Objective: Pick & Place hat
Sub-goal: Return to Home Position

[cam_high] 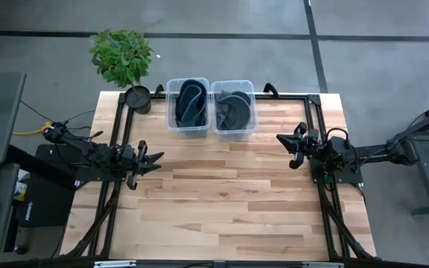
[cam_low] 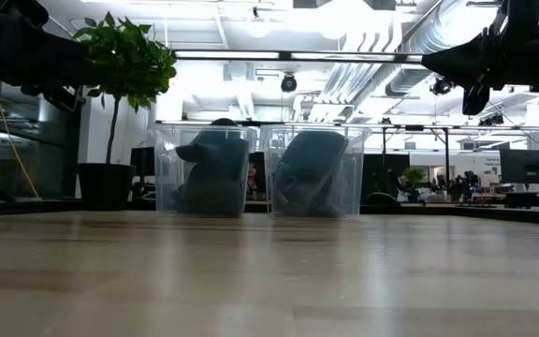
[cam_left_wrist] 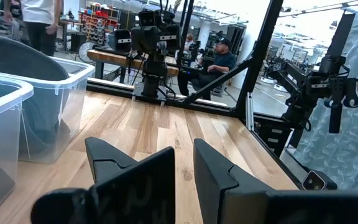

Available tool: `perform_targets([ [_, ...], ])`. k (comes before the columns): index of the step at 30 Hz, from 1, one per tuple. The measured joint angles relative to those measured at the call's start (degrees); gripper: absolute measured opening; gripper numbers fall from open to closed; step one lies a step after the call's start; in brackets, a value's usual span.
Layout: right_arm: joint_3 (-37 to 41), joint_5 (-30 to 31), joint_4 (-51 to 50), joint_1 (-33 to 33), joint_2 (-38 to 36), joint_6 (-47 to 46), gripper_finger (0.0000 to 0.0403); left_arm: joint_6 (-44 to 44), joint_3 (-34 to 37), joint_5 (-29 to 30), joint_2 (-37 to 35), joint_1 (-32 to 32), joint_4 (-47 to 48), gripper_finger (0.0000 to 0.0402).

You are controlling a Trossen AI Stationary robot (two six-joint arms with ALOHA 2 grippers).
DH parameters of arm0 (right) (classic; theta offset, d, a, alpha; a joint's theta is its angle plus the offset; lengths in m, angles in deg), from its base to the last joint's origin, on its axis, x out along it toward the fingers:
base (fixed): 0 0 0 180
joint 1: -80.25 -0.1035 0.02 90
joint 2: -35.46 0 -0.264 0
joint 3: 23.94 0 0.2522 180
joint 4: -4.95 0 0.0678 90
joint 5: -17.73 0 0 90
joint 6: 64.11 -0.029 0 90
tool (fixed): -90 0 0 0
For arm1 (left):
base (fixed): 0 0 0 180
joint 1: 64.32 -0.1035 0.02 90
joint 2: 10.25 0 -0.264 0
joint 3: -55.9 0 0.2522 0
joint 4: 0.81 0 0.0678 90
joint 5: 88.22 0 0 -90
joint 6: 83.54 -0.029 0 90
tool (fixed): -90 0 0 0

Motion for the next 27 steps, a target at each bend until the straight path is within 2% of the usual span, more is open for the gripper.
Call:
perform_targets([
  [27,0.0,0.0,0.0,0.0,0.0,0.0,0.0009,0.0,0.0,0.0,0.0,0.0,0.0,0.0],
])
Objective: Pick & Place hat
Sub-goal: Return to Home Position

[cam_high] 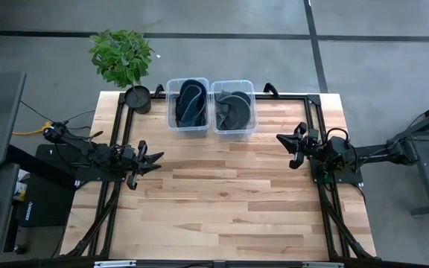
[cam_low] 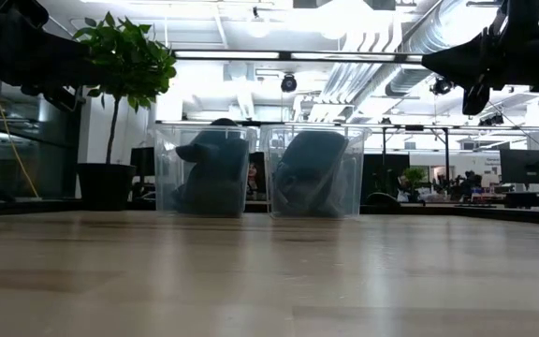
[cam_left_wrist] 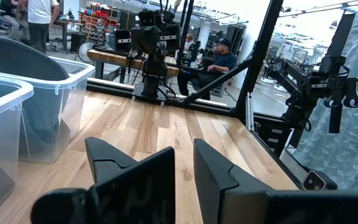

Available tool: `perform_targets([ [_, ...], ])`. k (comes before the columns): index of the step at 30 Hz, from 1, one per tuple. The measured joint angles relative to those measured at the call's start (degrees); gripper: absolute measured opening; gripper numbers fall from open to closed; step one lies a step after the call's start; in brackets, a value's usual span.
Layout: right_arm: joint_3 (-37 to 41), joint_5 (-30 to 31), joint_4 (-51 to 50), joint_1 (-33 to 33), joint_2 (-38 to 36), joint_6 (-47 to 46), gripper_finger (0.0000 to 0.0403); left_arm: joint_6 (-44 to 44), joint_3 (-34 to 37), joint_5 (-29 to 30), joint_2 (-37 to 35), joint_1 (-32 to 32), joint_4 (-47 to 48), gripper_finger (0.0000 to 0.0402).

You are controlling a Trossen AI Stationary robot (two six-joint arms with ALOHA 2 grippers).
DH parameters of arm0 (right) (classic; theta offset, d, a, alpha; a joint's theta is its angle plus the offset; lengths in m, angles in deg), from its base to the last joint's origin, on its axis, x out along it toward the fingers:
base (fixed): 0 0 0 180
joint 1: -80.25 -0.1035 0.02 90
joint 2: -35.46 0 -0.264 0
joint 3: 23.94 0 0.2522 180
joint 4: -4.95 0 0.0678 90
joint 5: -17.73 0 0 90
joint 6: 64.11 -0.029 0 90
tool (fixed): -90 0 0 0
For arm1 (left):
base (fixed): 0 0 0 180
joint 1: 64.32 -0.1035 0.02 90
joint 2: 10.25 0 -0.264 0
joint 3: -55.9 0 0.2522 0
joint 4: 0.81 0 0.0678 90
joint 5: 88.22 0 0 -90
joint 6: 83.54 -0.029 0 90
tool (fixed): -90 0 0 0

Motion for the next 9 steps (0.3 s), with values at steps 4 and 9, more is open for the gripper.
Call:
perform_targets([
  [4,0.0,0.0,0.0,0.0,0.0,0.0,0.0004,0.0,0.0,0.0,0.0,0.0,0.0,0.0],
  [9,0.0,0.0,0.0,0.0,0.0,0.0,0.0001,0.0,0.0,0.0,0.0,0.0,0.0,0.0],
])
